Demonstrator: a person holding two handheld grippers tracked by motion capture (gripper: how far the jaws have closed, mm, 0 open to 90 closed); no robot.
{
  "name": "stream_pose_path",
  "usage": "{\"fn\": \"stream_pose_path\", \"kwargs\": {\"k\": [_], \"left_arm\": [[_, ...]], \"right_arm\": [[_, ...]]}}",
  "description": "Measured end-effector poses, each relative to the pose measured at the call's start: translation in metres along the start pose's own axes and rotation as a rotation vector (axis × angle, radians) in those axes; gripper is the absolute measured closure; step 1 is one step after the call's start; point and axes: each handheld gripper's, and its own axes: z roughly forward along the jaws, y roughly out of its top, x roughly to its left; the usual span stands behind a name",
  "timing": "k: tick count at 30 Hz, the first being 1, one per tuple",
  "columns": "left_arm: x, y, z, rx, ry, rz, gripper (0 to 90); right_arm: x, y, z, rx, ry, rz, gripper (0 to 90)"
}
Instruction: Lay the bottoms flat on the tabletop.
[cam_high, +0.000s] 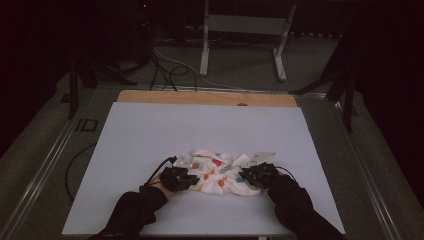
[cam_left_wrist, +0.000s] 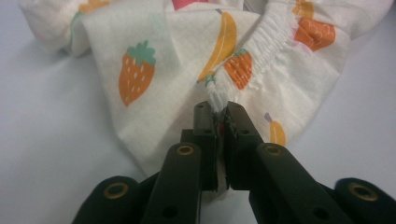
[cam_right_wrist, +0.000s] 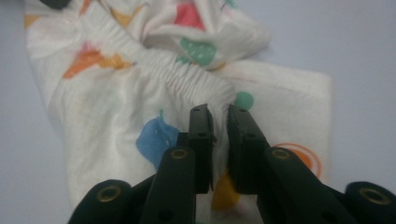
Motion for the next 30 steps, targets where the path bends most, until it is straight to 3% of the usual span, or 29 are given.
{"fn": "stream_pose_path", "kwargs": {"k": [4,8,13,19,23,30], "left_arm": [[-0.002,0.002,-0.003,-0.028,0.015,0.003,87.1],[0.000,0.008,-0.015,-0.081,0.024,0.002,87.2],[0.001,0.025,-0.039,-0.150,0.049,0.021,87.1],[0.007,0.046,-0.062,-0.211,0.083,0.036,87.1],[0.012,0.062,-0.067,-0.214,0.124,0.065,87.0],[0.031,0.085,-0.059,-0.204,0.180,0.061,87.0]], "right_arm": [[0.000,0.003,-0.009,-0.038,-0.012,0.004,81.4],[0.001,0.009,-0.021,-0.087,-0.013,0.014,81.4],[-0.004,0.021,-0.034,-0.156,-0.027,0.012,81.3],[-0.019,0.037,-0.042,-0.219,-0.056,0.042,81.3],[-0.029,0.047,-0.044,-0.255,-0.075,0.047,81.3],[-0.048,0.061,-0.038,-0.280,-0.117,0.088,81.3]]}}
